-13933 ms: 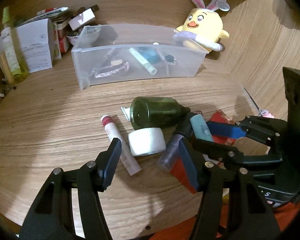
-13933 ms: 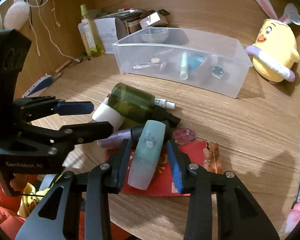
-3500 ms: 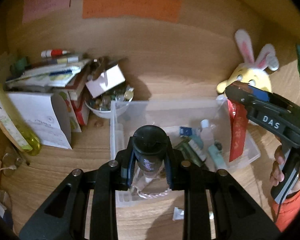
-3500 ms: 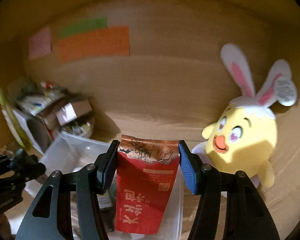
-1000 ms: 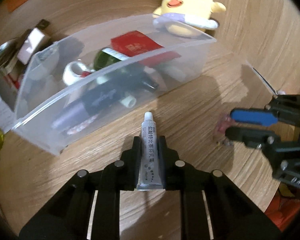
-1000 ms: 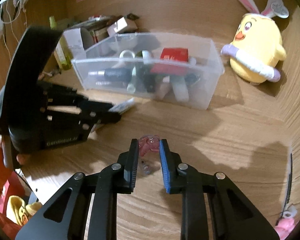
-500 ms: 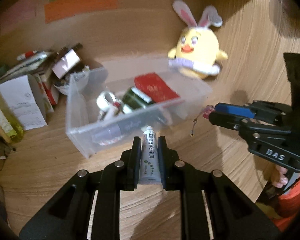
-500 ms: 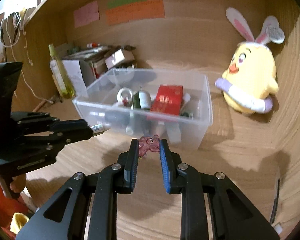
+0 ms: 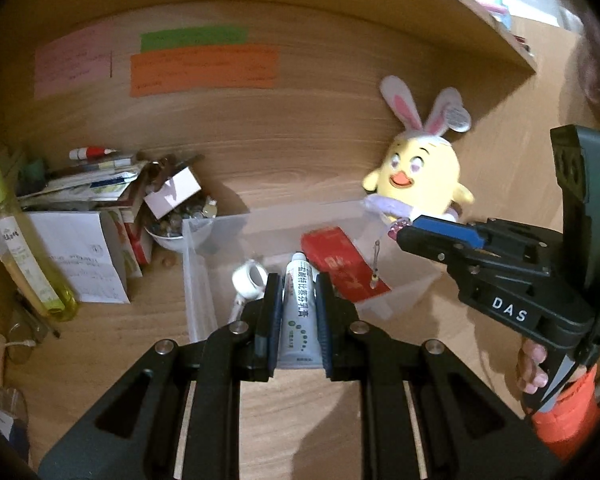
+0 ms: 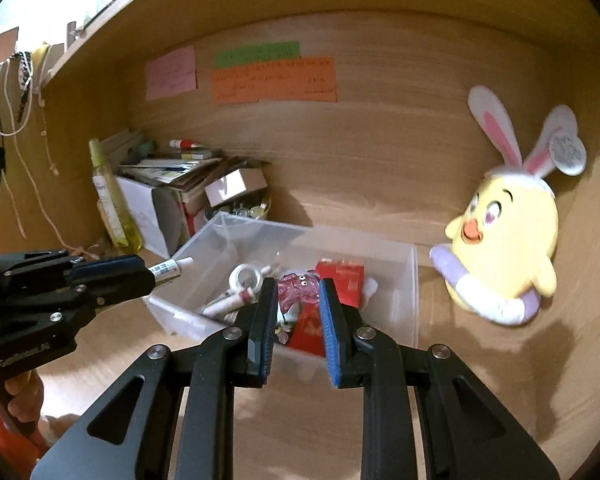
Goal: Organize objects
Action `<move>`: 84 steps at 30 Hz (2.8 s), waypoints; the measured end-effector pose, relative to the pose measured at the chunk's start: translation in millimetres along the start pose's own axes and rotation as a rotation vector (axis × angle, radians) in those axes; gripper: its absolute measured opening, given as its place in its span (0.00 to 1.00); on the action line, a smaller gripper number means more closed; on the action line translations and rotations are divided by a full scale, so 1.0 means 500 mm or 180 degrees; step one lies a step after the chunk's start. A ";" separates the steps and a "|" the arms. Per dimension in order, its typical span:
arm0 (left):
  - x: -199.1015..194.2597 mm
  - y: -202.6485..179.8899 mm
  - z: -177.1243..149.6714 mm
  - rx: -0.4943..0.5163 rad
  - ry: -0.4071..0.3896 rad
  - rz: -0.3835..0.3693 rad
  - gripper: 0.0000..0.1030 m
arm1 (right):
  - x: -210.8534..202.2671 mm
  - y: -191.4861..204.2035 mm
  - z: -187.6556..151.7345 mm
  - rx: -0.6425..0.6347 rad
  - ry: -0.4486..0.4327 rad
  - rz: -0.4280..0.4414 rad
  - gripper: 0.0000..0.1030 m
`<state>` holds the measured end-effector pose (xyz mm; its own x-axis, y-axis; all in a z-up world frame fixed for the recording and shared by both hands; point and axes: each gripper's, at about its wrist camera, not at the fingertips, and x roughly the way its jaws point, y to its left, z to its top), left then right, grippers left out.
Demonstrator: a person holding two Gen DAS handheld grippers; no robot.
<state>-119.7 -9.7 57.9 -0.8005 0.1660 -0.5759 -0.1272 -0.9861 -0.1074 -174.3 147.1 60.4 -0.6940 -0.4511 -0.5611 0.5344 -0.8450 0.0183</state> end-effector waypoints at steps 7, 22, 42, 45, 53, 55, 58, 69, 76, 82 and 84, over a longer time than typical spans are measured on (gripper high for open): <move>0.080 0.025 0.017 -0.0088 0.0193 0.0035 0.16 | 0.077 -0.013 0.008 0.0007 0.0242 -0.0050 0.18; 0.197 0.067 -0.019 -0.0316 0.0634 -0.0001 0.16 | 0.183 -0.045 -0.050 0.0053 0.0725 -0.0085 0.19; 0.049 0.012 -0.042 -0.0027 0.0042 0.0282 0.67 | 0.002 -0.016 -0.043 -0.0088 0.0148 0.0051 0.58; 0.026 -0.004 -0.055 0.0015 -0.0041 0.0300 0.76 | -0.024 -0.016 -0.055 -0.0059 0.0048 0.0043 0.67; -0.016 -0.021 -0.095 -0.0022 -0.0204 0.0332 0.88 | -0.059 -0.010 -0.107 -0.0032 -0.0012 0.0042 0.74; -0.019 -0.024 -0.103 -0.0030 -0.0201 0.0315 0.88 | -0.064 -0.004 -0.120 -0.0039 -0.0017 0.0025 0.75; -0.024 -0.027 -0.118 -0.0072 -0.0183 0.0278 0.89 | -0.073 -0.002 -0.133 -0.0001 -0.0019 0.0051 0.75; -0.020 -0.020 -0.141 -0.0207 -0.0123 0.0219 0.90 | -0.074 -0.015 -0.149 0.0099 0.0021 0.0050 0.75; -0.010 -0.011 -0.144 -0.0248 -0.0068 0.0193 0.90 | -0.070 -0.018 -0.151 0.0144 0.0046 0.0079 0.76; -0.008 -0.009 -0.143 -0.0249 -0.0057 0.0183 0.90 | -0.070 -0.021 -0.152 0.0170 0.0057 0.0097 0.78; -0.008 -0.009 -0.143 -0.0252 -0.0054 0.0180 0.90 | -0.069 -0.022 -0.152 0.0170 0.0057 0.0098 0.78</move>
<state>-73.8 -5.0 2.6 -0.8151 0.1092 -0.5690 -0.0354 -0.9896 -0.1392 -119.5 193.7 16.9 -0.6686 -0.4724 -0.5743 0.5286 -0.8451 0.0798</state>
